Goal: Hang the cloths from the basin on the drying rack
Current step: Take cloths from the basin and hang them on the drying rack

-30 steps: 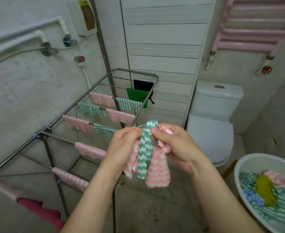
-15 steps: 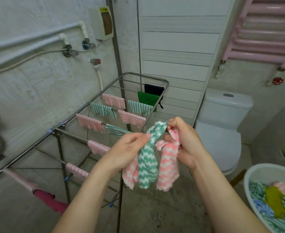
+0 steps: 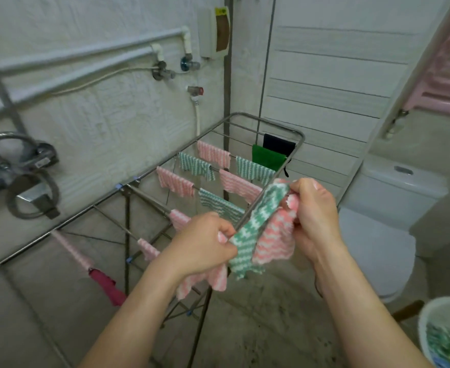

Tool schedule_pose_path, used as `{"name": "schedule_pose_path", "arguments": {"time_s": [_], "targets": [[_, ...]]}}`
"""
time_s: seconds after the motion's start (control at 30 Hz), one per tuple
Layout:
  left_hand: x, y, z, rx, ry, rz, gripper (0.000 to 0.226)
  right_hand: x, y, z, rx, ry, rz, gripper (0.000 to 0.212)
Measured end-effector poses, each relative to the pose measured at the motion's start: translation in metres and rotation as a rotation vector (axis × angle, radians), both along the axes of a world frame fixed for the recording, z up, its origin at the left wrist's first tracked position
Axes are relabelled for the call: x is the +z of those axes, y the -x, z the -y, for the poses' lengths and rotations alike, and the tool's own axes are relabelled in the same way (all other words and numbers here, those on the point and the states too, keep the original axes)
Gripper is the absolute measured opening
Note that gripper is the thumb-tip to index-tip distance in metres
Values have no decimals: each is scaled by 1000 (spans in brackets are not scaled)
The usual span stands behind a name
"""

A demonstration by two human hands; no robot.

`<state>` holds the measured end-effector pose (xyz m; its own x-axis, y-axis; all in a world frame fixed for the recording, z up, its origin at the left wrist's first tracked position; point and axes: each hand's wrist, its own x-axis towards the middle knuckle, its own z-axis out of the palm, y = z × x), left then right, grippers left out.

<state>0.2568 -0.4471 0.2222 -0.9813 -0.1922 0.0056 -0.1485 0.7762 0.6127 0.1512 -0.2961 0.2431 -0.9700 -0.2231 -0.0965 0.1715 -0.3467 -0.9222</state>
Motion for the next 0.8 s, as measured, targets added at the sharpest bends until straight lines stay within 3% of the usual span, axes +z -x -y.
{"name": "schedule_pose_path", "arguments": {"time_s": [0.1, 0.17, 0.23, 0.27, 0.37, 0.4, 0.47, 0.5, 0.53, 0.57, 0.6, 0.7, 0.8], "targets": [[-12, -9, 7, 126, -13, 6, 25, 0, 4, 9, 80, 20, -45, 13], [-17, -11, 12, 225, -69, -33, 18, -2, 9, 11, 66, -34, -101, 21], [-20, -18, 17, 289, -282, -67, 4, -4, 12, 11, 87, -121, -190, 24], [-22, -24, 19, 327, -449, -91, 11, -6, 14, 11, 137, -173, -240, 23], [-20, -38, 19, 491, -841, -244, 23, -11, 16, 17, 483, -309, -369, 8], [-20, -42, 17, 532, -903, -307, 22, -17, 15, 23, 640, -388, -416, 11], [-15, -45, 11, 578, -992, -419, 17, -29, 8, 33, 903, -599, -533, 45], [-11, -44, 9, 587, -1032, -468, 15, -34, 1, 37, 992, -648, -577, 50], [-9, -44, 7, 607, -1058, -513, 15, -41, -5, 42, 1049, -652, -593, 41], [-9, -45, 6, 639, -1066, -560, 14, -46, -12, 47, 1082, -607, -568, 23], [-9, -47, 6, 667, -1022, -592, 12, -52, -16, 50, 1075, -534, -506, 21], [-14, -60, 9, 753, -614, -596, 24, -58, -22, 57, 1057, -333, -254, 30], [-18, -80, 0, 747, -232, -552, 30, -63, -22, 64, 1111, -260, -49, 41]]}}
